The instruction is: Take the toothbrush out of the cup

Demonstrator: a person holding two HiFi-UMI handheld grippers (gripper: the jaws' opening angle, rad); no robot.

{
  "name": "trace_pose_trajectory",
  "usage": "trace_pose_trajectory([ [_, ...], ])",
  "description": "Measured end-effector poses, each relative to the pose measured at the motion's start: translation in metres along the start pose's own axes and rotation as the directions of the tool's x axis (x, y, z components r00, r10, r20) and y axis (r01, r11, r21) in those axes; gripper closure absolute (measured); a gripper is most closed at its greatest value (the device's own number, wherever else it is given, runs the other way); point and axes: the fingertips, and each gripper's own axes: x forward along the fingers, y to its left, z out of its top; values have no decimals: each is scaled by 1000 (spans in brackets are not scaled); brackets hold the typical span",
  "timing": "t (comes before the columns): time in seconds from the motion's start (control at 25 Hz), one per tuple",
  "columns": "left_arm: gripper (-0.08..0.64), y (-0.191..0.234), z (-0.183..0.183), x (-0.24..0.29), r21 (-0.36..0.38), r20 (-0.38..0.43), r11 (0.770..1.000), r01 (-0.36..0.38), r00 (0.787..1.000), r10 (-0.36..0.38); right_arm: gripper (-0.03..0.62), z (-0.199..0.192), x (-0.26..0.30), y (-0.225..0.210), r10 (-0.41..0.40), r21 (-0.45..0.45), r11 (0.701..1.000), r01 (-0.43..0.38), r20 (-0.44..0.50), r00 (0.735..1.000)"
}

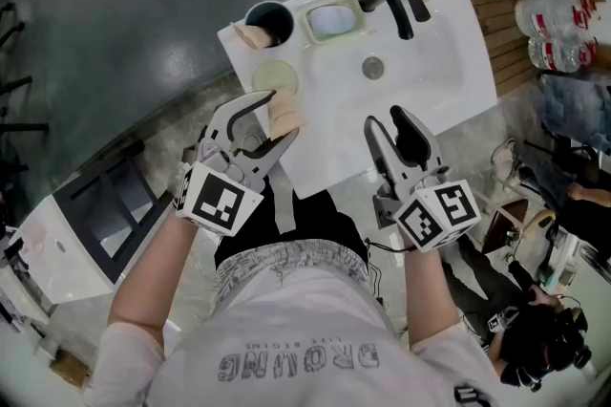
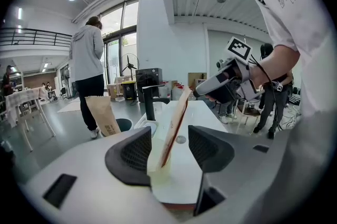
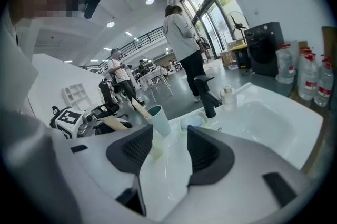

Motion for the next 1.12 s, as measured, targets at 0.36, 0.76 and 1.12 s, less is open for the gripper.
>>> trace_pose_trajectory([
  [0.36,350,-1,0,-1,19,0,1000,-6,1000,6,376,-1,0,1,3,-2,1000,-3,0,1000],
  [0.76,422,-5,-1,-1,113,-11,994,-9,1000,10,377,-2,0,1,1,-4,1000,-1,-4,1000],
  [1.12,457,-5,-1,1,144,-20,990,8,1000,-5,379,-1,2,-1,-5,0,1000,5,-2,1000],
])
